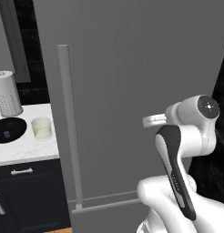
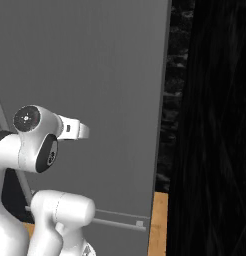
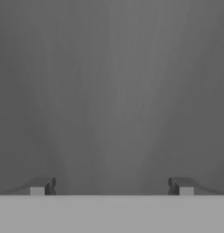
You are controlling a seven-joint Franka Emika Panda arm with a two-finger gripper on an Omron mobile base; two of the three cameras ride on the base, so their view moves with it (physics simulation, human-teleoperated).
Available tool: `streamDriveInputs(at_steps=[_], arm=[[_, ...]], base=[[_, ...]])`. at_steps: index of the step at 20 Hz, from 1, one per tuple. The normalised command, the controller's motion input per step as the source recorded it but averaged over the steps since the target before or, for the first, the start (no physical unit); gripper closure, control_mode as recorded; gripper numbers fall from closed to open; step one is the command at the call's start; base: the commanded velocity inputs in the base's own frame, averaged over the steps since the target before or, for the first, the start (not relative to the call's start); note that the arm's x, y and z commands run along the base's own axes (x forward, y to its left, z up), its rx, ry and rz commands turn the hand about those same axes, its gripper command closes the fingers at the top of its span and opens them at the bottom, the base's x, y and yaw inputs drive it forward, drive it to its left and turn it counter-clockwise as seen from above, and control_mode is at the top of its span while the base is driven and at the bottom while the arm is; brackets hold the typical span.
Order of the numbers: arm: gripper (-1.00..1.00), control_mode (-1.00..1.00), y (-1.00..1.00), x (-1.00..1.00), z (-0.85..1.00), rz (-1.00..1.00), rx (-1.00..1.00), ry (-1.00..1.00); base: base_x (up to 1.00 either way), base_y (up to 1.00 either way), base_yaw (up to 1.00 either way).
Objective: Grab a lemon wedge from the fridge and one ice cube from the ice bowl, and put them in the glass of lemonade.
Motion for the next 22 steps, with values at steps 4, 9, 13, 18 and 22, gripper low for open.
streamDriveInputs(at_steps=[4, 9, 13, 18, 22], arm=[[-1.00, 1.00, 0.00, -0.13, 0.00, 0.00, 0.00, 0.00], [-1.00, 1.00, 0.00, 0.00, 0.00, 0.00, 0.00, 0.00], [-1.00, 1.00, 0.00, 0.00, 0.00, 0.00, 0.00, 0.00], [-1.00, 1.00, 0.00, 0.00, 0.00, 0.00, 0.00, 0.00], [-1.00, 1.00, 0.00, 0.00, 0.00, 0.00, 0.00, 0.00]], base=[[-0.06, 0.02, 0.00], [-0.33, 0.78, 0.00], [-0.11, 1.00, -0.04], [0.00, 1.00, -0.11], [0.00, 1.00, -0.15]])
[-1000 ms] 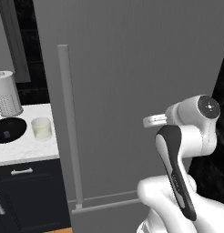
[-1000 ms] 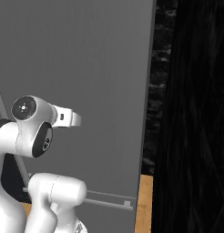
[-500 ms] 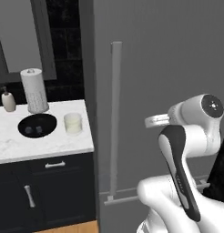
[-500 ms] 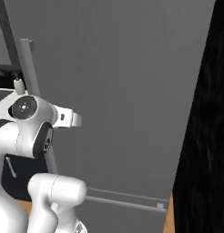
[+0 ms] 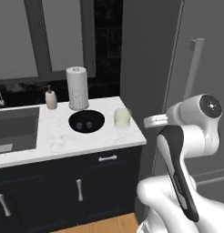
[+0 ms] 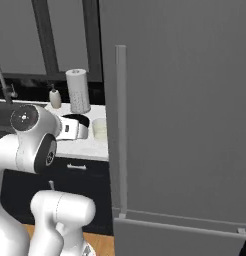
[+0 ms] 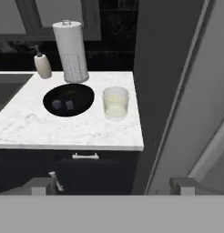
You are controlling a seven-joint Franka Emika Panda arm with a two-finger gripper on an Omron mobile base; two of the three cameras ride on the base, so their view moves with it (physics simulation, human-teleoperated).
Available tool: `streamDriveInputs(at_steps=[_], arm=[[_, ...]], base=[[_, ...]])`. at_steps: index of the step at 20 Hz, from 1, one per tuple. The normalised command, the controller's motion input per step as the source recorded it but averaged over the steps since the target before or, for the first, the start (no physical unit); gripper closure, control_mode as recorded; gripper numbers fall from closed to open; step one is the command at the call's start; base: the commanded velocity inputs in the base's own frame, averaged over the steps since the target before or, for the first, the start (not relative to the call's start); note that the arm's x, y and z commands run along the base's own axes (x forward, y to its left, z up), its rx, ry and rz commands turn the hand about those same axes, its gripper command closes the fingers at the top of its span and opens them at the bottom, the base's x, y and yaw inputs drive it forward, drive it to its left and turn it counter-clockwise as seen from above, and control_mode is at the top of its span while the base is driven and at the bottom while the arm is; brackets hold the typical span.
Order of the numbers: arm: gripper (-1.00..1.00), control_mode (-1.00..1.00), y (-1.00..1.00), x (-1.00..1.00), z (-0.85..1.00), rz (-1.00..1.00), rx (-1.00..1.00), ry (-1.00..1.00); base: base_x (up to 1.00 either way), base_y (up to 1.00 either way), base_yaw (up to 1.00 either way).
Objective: Grab a lemon wedge from the fridge and one ice cube from the ice bowl, and put them in the glass of lemonade.
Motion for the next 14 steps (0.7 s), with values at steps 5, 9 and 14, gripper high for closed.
streamDriveInputs(at_steps=[5, 9, 14], arm=[[-1.00, 1.00, 0.00, 0.00, 0.00, 0.00, 0.00, 0.00], [-1.00, 1.00, 0.00, 0.00, 0.00, 0.00, 0.00, 0.00], [-1.00, 1.00, 0.00, 0.00, 0.00, 0.00, 0.00, 0.00]], base=[[0.32, 0.92, -0.20], [0.58, 0.42, -0.15], [0.47, 0.22, -0.14]])
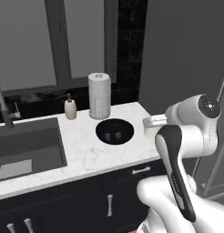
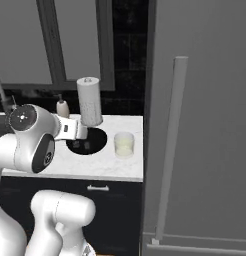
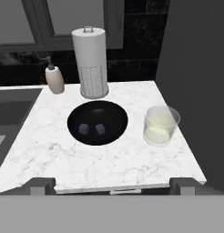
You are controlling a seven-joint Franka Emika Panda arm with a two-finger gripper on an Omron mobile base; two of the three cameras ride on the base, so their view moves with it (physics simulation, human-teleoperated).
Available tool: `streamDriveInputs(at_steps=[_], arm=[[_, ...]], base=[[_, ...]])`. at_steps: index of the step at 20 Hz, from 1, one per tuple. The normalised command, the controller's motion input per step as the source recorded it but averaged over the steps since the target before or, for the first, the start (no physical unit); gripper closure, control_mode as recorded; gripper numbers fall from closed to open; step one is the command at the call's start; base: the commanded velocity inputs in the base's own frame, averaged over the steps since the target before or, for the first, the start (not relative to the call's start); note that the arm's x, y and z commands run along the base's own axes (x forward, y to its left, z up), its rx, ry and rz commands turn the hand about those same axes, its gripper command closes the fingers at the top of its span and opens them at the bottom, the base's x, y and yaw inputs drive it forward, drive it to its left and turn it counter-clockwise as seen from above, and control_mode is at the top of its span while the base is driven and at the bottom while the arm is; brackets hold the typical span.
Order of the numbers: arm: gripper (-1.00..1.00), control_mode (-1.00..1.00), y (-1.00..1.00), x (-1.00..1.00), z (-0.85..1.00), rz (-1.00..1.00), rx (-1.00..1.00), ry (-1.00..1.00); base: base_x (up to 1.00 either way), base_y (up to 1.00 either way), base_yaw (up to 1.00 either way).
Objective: Grab a lemon wedge from the fridge and one ice cube from the ice bowl, and put them in the glass of lemonade.
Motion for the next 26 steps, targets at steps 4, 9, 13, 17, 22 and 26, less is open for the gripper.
streamDriveInputs(at_steps=[4, 9, 13, 17, 22, 26], arm=[[-1.00, 1.00, 0.00, 0.00, 0.00, 0.00, 0.00, 0.00], [-1.00, 1.00, 0.00, 0.00, 0.00, 0.00, 0.00, 0.00], [-1.00, 1.00, 0.00, 0.00, 0.00, 0.00, 0.00, 0.00], [-1.00, -1.00, 0.10, 0.59, -0.24, 0.01, -0.12, 0.61], [-1.00, -1.00, 0.13, 0.49, -0.57, 0.01, -0.10, 0.55], [-1.00, -1.00, 0.00, 0.17, -0.70, 0.09, 0.01, 0.24]], base=[[0.44, 0.26, -0.08], [0.60, 0.75, -0.07], [0.55, 0.45, 0.00], [0.00, 0.00, 0.00], [0.00, 0.00, 0.00], [0.00, 0.00, 0.00]])
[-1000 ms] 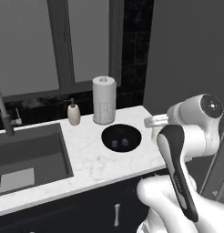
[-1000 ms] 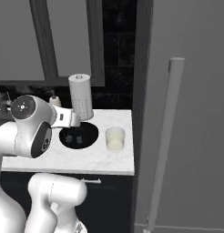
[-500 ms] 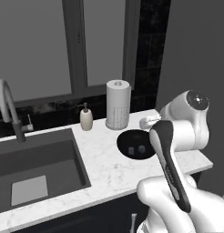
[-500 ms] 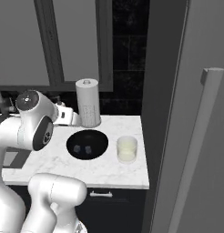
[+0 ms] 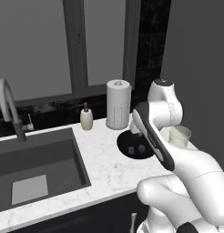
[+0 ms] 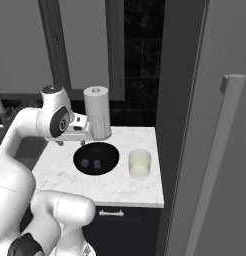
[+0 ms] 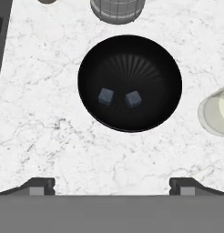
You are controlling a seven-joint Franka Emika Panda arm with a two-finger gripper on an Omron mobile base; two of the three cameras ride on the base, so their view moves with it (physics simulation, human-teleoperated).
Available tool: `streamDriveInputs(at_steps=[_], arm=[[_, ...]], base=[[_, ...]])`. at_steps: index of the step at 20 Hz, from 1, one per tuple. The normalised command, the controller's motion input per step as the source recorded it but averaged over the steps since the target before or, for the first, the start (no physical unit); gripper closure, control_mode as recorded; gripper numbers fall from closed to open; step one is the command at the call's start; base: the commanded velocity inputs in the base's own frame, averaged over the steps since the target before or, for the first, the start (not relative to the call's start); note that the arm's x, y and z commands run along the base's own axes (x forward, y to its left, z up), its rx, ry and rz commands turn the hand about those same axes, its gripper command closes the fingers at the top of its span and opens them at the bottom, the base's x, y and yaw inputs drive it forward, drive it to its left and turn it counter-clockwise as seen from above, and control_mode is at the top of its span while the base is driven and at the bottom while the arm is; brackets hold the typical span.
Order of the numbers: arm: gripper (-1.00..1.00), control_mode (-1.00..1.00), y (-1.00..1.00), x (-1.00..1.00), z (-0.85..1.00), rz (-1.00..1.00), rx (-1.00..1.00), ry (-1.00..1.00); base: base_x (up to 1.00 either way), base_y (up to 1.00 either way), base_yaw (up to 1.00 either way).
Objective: Grab a lemon wedge from the fridge and one ice cube from the ice bowl, and put them in the glass of lemonade.
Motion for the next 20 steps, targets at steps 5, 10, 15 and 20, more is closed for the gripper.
streamDriveInputs(at_steps=[5, 10, 15, 20], arm=[[-1.00, -1.00, -0.01, 0.45, -0.88, 0.00, 0.00, -0.09], [-1.00, -1.00, -0.03, 0.66, -0.85, 0.00, 0.02, -0.05], [-1.00, -1.00, -0.08, 0.67, -0.65, 0.01, 0.00, 0.09], [-1.00, -1.00, -0.06, 0.06, -0.20, 0.15, 0.00, 0.14]], base=[[0.00, 0.00, 0.00], [0.00, 0.00, 0.00], [0.00, 0.00, 0.00], [0.00, 0.00, 0.00]])
